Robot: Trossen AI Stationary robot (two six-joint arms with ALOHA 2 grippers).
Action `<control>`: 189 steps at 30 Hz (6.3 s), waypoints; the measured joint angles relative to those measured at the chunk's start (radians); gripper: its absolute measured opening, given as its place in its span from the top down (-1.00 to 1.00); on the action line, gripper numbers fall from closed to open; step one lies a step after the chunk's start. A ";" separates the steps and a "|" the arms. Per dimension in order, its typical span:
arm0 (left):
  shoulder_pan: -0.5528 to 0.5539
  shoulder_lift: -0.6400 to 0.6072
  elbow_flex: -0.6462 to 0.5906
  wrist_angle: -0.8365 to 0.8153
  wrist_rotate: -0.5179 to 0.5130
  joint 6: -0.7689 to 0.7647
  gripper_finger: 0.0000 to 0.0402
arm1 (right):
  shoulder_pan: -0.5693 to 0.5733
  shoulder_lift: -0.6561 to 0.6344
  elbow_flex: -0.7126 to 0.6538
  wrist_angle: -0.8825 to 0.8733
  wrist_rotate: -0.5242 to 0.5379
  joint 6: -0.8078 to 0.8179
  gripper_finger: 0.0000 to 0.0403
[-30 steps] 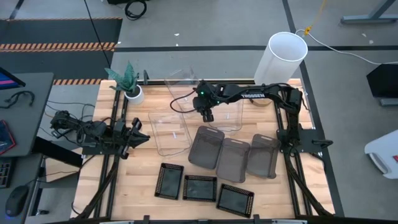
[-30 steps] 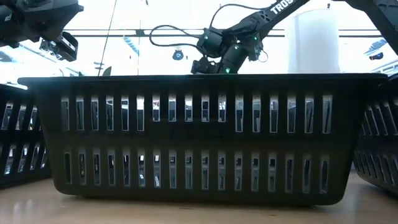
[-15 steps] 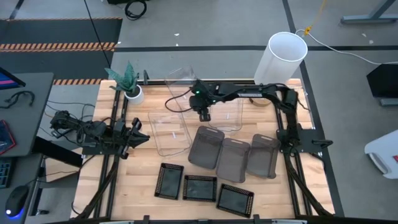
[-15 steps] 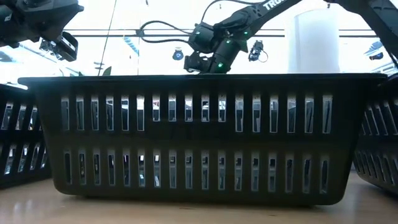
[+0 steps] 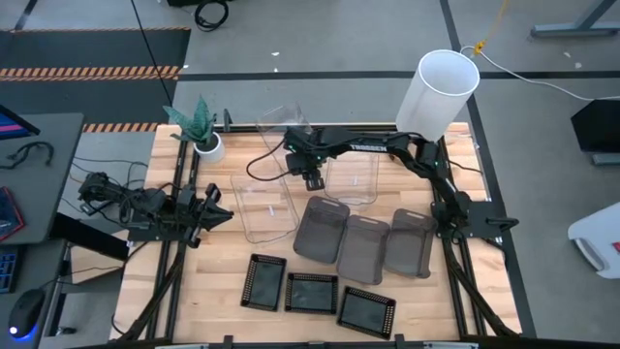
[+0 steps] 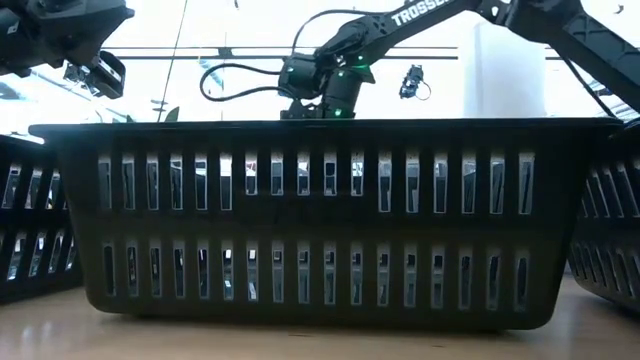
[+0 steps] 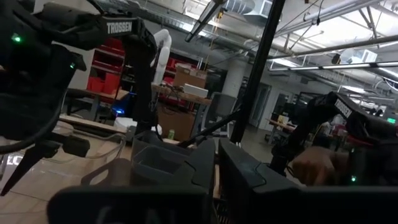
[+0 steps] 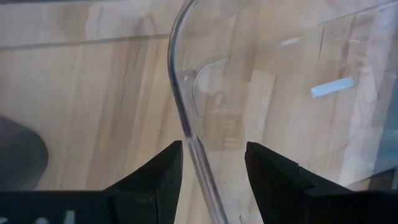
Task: Stack baskets by color
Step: Stack the middle transparent bin on top of the right transparent bin
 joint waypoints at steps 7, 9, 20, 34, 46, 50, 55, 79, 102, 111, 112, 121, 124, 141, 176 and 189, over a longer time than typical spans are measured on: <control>0.000 0.000 0.000 0.000 0.000 0.000 0.82 | 0.000 0.016 0.000 -0.005 -0.004 -0.007 0.16; 0.000 0.000 0.000 -0.001 0.000 0.000 0.83 | -0.001 0.021 0.000 0.003 -0.004 -0.012 0.20; 0.000 0.000 0.000 0.000 0.000 0.000 0.83 | 0.000 0.023 -0.002 -0.014 -0.001 -0.015 0.55; 0.000 0.000 0.000 0.000 0.000 0.000 0.84 | 0.002 0.023 -0.003 -0.028 0.001 -0.044 0.96; 0.000 0.000 0.000 0.000 0.000 0.000 0.87 | 0.014 0.022 -0.003 -0.027 0.074 -0.081 0.96; 0.000 0.000 0.000 0.000 0.000 0.000 0.87 | 0.031 0.021 0.007 -0.048 0.152 -0.085 0.96; 0.000 0.000 0.000 0.000 0.000 0.000 0.84 | 0.040 0.021 0.071 -0.109 0.191 -0.081 0.96; 0.000 0.000 0.000 0.000 0.000 0.000 0.83 | 0.083 -0.069 0.415 -0.532 0.257 0.279 0.96; 0.000 0.000 0.000 0.000 0.000 0.000 0.85 | 0.331 -0.211 0.413 -0.676 0.336 0.606 0.95; 0.000 0.000 0.000 0.000 0.000 0.000 0.85 | 0.374 -0.303 0.305 -0.670 0.356 0.690 0.96; 0.000 0.000 0.000 0.001 0.000 0.000 0.85 | 0.374 -0.327 0.265 -0.668 0.365 0.710 0.96; 0.000 0.000 0.000 0.000 0.000 0.000 0.82 | 0.376 -0.546 -0.146 -0.426 0.314 0.742 0.96; 0.000 0.000 0.000 0.000 0.000 0.000 0.83 | 0.374 -0.606 -0.268 -0.350 0.298 0.753 0.96; 0.000 0.000 0.000 0.000 0.000 0.000 0.83 | 0.371 -0.651 -0.453 -0.223 0.250 0.851 0.96; 0.000 0.000 0.000 0.000 0.000 0.000 0.82 | 0.273 -0.650 -0.578 -0.120 0.122 0.757 0.96; 0.000 0.000 0.000 0.000 0.000 0.000 0.82 | 0.269 -0.650 -0.578 -0.116 0.120 0.779 0.67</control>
